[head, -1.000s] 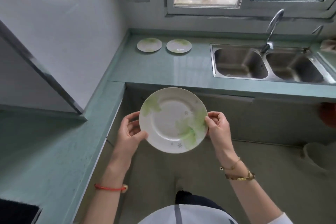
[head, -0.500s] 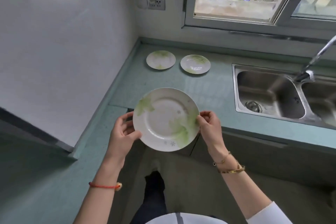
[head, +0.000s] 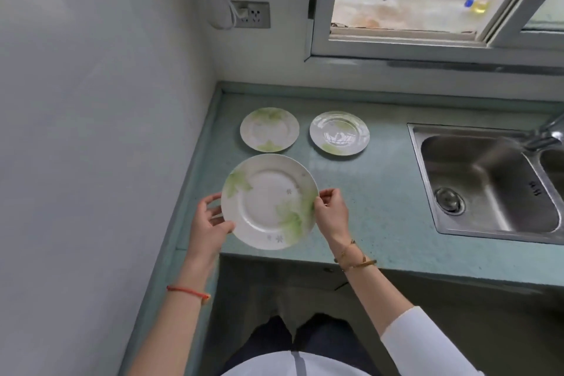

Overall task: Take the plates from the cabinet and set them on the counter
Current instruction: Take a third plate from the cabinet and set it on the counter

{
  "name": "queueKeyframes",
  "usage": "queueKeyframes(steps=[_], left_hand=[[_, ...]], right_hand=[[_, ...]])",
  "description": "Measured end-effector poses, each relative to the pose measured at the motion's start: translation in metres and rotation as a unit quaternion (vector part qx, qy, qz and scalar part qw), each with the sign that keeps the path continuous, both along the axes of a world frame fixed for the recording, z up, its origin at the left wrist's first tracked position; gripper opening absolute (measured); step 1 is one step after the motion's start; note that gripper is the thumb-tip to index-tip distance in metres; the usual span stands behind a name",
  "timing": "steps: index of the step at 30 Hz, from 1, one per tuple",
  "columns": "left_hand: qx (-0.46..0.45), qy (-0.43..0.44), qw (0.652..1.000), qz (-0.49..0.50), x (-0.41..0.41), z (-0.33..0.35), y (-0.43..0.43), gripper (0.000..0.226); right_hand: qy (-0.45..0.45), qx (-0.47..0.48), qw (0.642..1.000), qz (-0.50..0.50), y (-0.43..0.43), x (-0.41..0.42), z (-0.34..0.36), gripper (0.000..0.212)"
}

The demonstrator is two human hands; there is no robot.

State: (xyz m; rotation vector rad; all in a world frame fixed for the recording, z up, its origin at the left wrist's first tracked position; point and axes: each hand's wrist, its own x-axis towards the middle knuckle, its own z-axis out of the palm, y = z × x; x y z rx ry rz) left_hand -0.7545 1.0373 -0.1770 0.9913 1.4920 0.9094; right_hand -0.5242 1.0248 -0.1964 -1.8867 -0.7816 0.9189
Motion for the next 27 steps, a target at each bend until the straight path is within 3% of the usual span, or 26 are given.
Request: queueKeyframes(steps=[16,27], left_hand=[[-0.125,0.071,0.989,0.028,-0.007,-0.095,0.113,0.070],[-0.138,0.131,0.982,0.005,-0.005,-0.115,0.138,0.068]], right_hand=[[-0.045,-0.189,0.979,0.062,0.121,-0.013,-0.087,0.012],[-0.048,-0.222,0.972,0.057,0.141,-0.008,-0.107,0.019]])
